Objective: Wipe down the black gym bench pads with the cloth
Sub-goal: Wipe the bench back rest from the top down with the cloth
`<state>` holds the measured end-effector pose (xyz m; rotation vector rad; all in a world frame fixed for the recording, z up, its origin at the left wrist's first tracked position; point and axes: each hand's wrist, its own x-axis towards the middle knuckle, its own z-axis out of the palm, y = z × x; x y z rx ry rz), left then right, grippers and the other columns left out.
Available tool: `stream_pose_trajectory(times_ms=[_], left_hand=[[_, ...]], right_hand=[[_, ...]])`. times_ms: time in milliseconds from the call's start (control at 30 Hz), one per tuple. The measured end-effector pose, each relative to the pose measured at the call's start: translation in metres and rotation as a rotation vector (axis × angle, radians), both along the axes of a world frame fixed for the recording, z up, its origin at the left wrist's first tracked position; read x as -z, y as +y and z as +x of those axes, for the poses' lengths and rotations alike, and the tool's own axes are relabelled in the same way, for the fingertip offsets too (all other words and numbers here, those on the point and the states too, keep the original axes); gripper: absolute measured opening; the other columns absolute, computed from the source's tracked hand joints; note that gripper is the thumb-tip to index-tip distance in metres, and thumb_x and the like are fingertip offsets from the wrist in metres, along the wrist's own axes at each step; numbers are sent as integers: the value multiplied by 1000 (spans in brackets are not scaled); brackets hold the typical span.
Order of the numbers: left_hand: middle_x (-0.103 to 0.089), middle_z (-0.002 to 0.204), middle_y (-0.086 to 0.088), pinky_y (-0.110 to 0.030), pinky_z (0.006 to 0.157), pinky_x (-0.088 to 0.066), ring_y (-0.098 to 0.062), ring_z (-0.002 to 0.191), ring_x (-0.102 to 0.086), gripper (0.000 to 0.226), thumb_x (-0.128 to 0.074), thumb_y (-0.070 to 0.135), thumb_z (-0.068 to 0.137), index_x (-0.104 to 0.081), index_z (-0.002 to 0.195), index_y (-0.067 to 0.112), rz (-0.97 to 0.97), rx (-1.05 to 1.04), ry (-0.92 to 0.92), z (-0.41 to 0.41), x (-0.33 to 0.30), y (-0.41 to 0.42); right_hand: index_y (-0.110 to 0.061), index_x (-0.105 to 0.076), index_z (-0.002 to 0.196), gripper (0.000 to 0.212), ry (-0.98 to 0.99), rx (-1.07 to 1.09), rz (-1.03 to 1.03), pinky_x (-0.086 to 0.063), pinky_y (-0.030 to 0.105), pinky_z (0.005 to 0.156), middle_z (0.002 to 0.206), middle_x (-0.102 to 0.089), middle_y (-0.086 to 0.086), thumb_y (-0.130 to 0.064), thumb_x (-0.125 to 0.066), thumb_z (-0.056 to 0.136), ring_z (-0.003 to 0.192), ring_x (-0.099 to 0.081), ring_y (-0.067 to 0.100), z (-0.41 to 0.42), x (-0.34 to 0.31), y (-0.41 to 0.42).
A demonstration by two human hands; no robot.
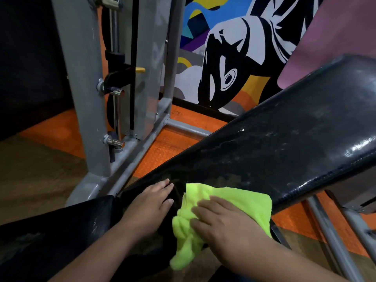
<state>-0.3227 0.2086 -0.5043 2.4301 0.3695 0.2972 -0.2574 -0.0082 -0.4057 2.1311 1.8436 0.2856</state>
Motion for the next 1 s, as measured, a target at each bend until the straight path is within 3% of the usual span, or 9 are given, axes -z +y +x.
stream_pose_trajectory(times_ms=[167, 300, 400, 567, 700, 833, 1000], left_hand=[[-21, 156, 23, -27, 115, -23, -1, 143, -17, 51, -42, 43, 99, -31, 149, 36, -9, 8, -17, 1, 2, 5], [-21, 155, 26, -27, 115, -24, 0, 143, -18, 48, -41, 42, 99, -35, 147, 37, 5, 34, -38, -5, 1, 10], [-24, 153, 28, -26, 115, -25, 3, 142, -20, 46, -42, 44, 99, -39, 145, 38, 2, 27, -78, -11, 6, 13], [-27, 149, 32, -23, 114, -22, 6, 140, -20, 47, -40, 52, 96, -44, 141, 40, -25, 33, -128, -25, 20, 12], [-34, 148, 27, -21, 112, -24, 8, 137, -23, 59, -28, 61, 89, -50, 138, 36, -4, 22, -169, -33, 33, 5], [-44, 144, 21, -12, 108, -21, 5, 133, -32, 55, -33, 56, 92, -57, 133, 30, 0, -34, -196, -35, 37, 3], [-41, 144, 24, -24, 110, -27, 1, 134, -32, 47, -37, 53, 95, -54, 135, 34, -23, -42, -117, -30, 30, 6]], right_hand=[[-24, -68, 111, 38, 0, 50, 18, -40, 42, 111, 118, -67, 0, -30, -69, 73, 118, -59, 23, 2, 0, 12], [-30, -70, 109, 30, 4, -18, 8, -38, 38, 111, 120, -68, -5, -34, -57, 83, 118, -60, 18, 1, 1, -3], [-25, -70, 112, 43, -6, 73, 38, -42, 41, 108, 120, -69, 1, -31, -72, 70, 117, -61, 23, 10, -7, 5], [-28, -69, 111, 35, 36, 13, 16, -37, 39, 111, 121, -68, -3, -32, -54, 80, 119, -59, 20, 1, 5, 3], [-24, -68, 110, 37, 18, 129, 27, -38, 41, 111, 117, -68, 1, -25, -67, 72, 118, -59, 23, 7, -7, 19], [-24, -65, 112, 36, 58, 103, -32, -34, 42, 114, 120, -65, 1, -26, -63, 76, 122, -55, 24, -2, 4, 23], [-23, -67, 107, 28, 48, 166, 20, -38, 42, 111, 114, -67, 0, -22, -63, 79, 117, -57, 25, 7, -6, 39]])
